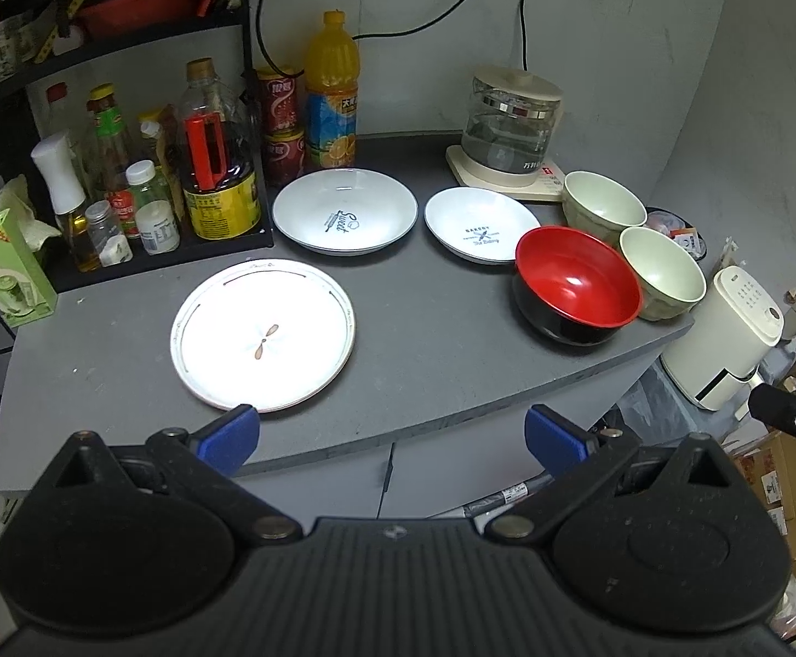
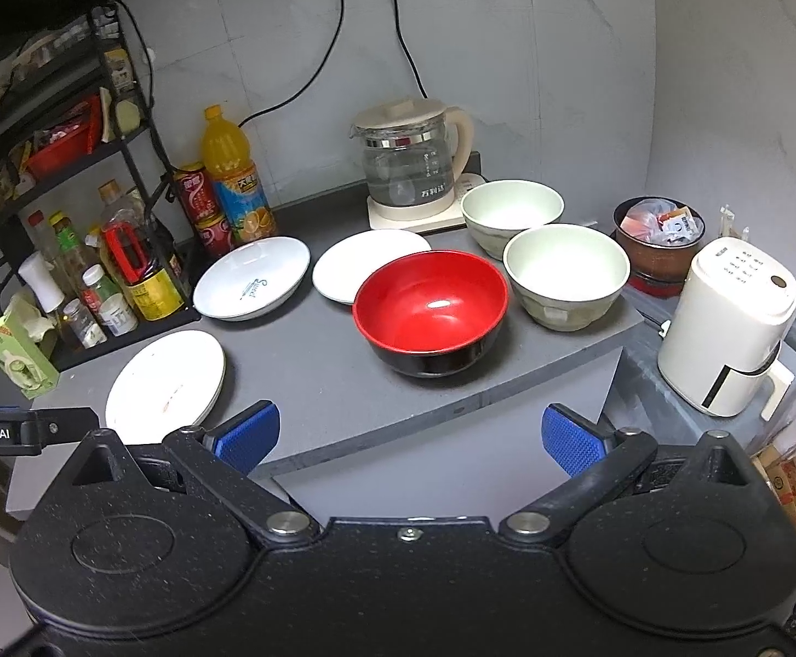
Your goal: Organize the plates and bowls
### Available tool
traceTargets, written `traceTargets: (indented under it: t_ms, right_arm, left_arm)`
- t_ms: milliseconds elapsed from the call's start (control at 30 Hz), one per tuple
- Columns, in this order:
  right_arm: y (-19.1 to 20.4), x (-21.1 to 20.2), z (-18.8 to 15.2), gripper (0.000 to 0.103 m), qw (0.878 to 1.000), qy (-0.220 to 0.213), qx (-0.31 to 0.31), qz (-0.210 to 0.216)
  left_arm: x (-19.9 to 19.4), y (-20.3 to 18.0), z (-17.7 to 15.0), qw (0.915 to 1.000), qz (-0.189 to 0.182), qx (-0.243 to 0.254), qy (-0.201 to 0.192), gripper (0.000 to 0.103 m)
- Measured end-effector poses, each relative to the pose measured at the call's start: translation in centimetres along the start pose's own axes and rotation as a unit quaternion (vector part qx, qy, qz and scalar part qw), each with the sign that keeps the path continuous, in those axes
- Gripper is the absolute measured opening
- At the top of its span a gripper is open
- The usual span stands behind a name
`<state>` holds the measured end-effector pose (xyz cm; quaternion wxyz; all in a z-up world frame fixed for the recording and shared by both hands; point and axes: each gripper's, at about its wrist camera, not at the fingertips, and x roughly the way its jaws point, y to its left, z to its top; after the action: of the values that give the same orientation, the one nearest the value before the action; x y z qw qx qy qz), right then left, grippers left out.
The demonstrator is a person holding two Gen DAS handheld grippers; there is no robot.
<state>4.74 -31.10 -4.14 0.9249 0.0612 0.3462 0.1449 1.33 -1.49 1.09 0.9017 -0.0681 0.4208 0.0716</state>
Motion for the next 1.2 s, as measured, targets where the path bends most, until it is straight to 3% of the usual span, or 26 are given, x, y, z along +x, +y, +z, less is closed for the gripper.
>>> traceTargets:
  t_ms: [167,567,1200]
  right_arm:
    - [-0.8,1.8,1.1,0.103,1.000,0.003,0.003,0.005]
    - [-2.0,8.0,5.5,0.103,0.999,0.030,-0.003,-0.027]
    - [-3.9,16.1,10.2,0.103,0.994,0.061,0.048,-0.083]
  left_arm:
    - [2.2,-0.8,1.4,0.9999,-0.008,0.002,0.012,0.102]
    - [8.9,-3.1,6.6,0.9987,-0.037,0.012,0.032,0.102]
    - [18.8,-6.1,15.3,0.9939,-0.069,0.045,0.073,0.102]
